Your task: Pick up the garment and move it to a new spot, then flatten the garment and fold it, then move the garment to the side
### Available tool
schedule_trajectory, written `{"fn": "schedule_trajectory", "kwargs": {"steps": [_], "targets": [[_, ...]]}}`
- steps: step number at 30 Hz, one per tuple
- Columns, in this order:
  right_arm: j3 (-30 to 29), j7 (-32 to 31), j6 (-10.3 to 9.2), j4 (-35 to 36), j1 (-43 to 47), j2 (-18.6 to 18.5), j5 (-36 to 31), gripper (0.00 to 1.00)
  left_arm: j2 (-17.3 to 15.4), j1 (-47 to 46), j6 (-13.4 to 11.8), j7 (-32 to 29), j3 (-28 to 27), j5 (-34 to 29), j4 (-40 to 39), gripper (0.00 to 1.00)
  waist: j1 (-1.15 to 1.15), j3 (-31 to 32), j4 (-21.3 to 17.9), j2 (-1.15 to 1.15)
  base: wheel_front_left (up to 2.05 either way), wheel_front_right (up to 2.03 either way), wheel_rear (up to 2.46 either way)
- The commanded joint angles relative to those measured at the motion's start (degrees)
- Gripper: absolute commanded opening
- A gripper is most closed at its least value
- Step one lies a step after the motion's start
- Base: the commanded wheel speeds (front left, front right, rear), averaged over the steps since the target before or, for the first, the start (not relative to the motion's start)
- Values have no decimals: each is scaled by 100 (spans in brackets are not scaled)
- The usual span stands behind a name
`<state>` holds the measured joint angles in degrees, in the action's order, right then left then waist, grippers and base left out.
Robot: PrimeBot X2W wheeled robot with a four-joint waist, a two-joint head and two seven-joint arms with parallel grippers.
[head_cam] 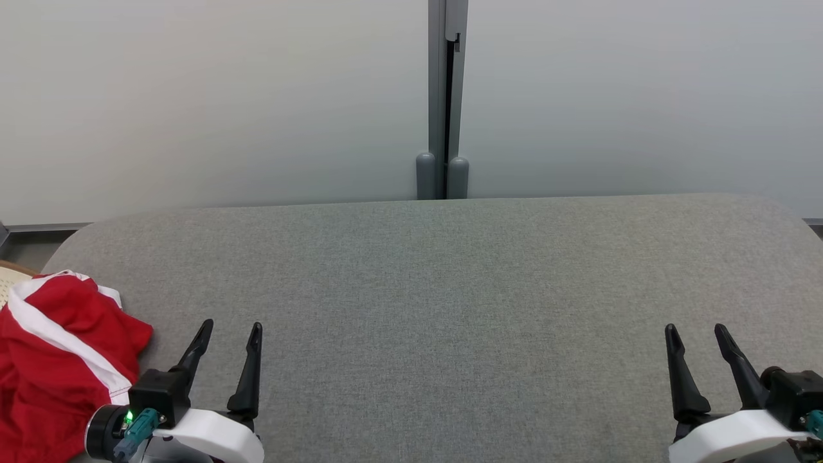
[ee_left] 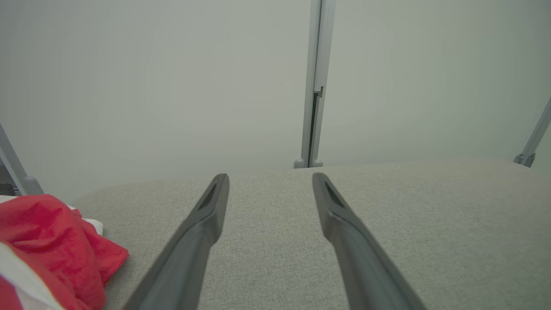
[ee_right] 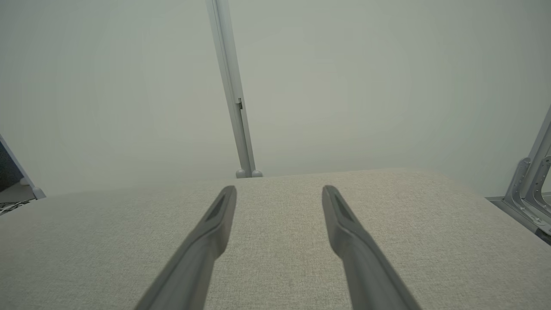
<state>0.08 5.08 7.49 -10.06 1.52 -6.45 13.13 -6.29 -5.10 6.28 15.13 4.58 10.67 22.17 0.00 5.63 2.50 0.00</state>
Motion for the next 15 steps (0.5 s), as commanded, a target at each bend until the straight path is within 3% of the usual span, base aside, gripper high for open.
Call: {"fn": "schedule_trajectory", "kwargs": {"steps": [1, 8, 15], "targets": [[-26, 8, 0, -6, 58, -7, 45, 100, -19, -82, 23, 2, -17, 17, 11, 100, 0, -1, 3, 0, 0, 0, 0], [-47, -32, 0, 9, 56, -4, 16, 100, -4, -140, 22, 2, -22, 16, 28, 100, 0, -25, 62, 0, 0, 0, 0], [-69, -57, 0, 116, 11, -38, -55, 100, -27, -250, 10, 2, -29, -35, -10, 100, 0, -68, 402, 0, 0, 0, 0]]}}
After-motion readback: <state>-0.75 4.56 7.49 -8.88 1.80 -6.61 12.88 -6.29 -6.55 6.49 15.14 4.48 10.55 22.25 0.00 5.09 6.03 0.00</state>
